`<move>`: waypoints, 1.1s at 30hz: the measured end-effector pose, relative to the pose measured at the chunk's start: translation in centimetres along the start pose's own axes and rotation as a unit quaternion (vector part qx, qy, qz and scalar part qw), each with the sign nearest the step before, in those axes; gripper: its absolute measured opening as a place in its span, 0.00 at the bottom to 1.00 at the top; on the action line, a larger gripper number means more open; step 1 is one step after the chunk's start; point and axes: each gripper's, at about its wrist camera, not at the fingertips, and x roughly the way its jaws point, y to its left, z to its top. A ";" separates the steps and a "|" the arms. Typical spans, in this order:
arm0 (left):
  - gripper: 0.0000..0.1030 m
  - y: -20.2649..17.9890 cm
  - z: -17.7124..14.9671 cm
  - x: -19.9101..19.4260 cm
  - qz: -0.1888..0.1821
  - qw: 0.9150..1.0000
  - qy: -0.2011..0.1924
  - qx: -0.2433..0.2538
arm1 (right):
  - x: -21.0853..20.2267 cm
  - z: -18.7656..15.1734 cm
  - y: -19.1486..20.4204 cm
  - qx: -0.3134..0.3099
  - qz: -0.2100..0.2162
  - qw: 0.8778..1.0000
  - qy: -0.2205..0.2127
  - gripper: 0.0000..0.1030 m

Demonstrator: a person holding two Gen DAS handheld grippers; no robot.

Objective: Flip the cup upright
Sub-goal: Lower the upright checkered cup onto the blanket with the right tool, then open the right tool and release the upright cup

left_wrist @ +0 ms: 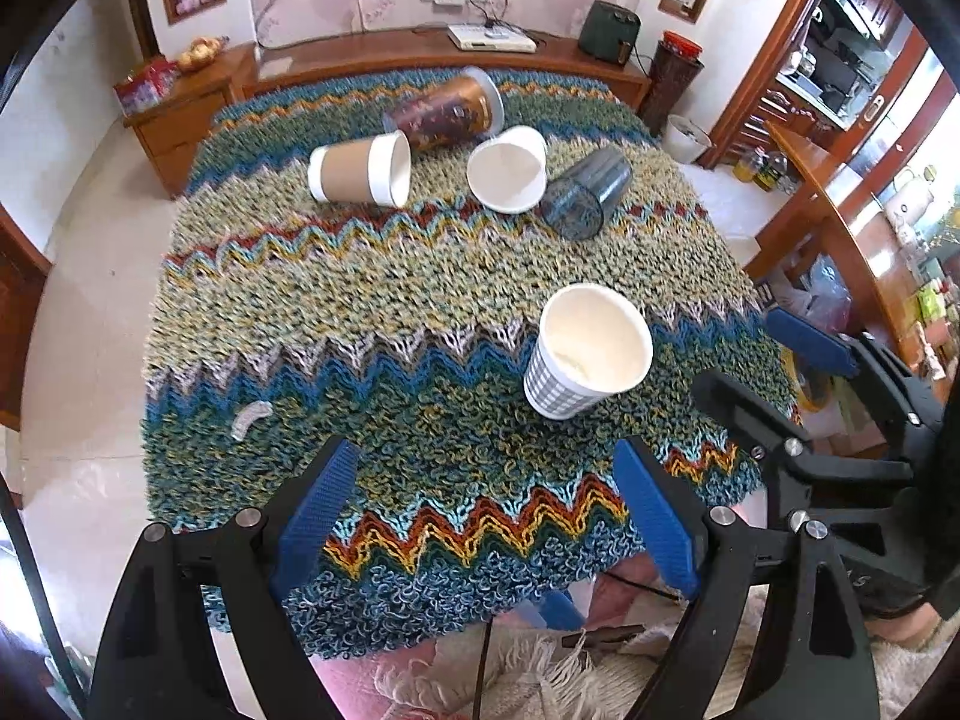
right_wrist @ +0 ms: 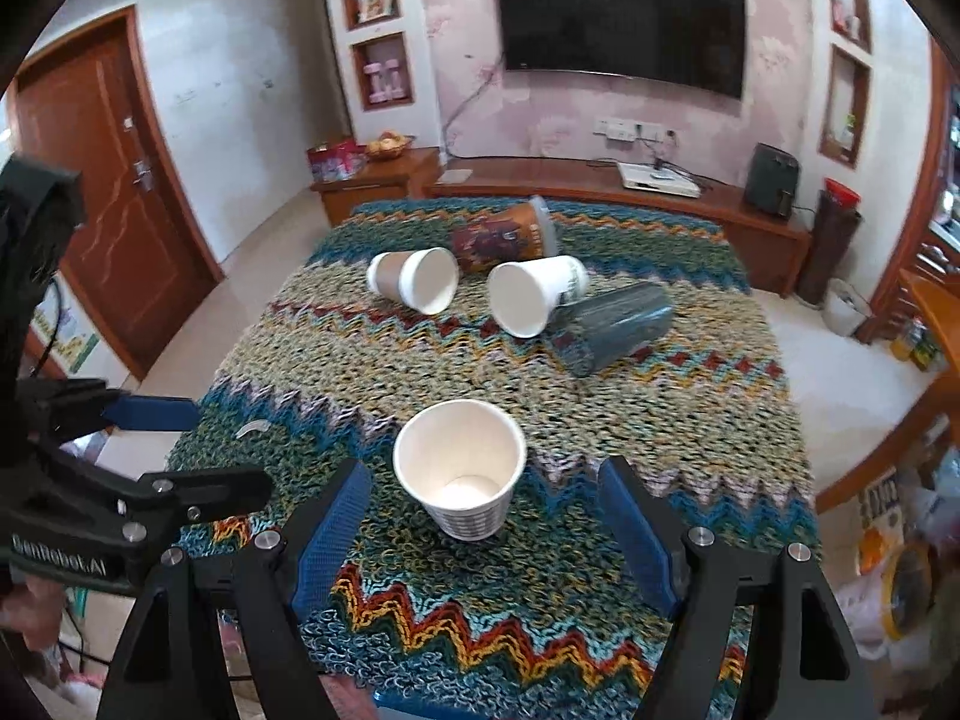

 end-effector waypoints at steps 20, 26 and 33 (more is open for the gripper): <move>0.87 -2.5 1.4 -5.6 0.064 0.993 -0.095 -0.022 | -5.2 3.2 -1.2 0.075 -0.073 0.994 -0.002 0.77; 0.87 -3.0 1.1 -6.3 0.082 0.990 -0.112 -0.024 | -6.1 3.7 -1.3 0.082 -0.085 0.993 -0.008 0.77; 0.87 -2.5 1.5 -6.3 0.085 0.989 -0.114 -0.040 | -7.0 4.0 -1.1 0.085 -0.098 0.991 -0.020 0.77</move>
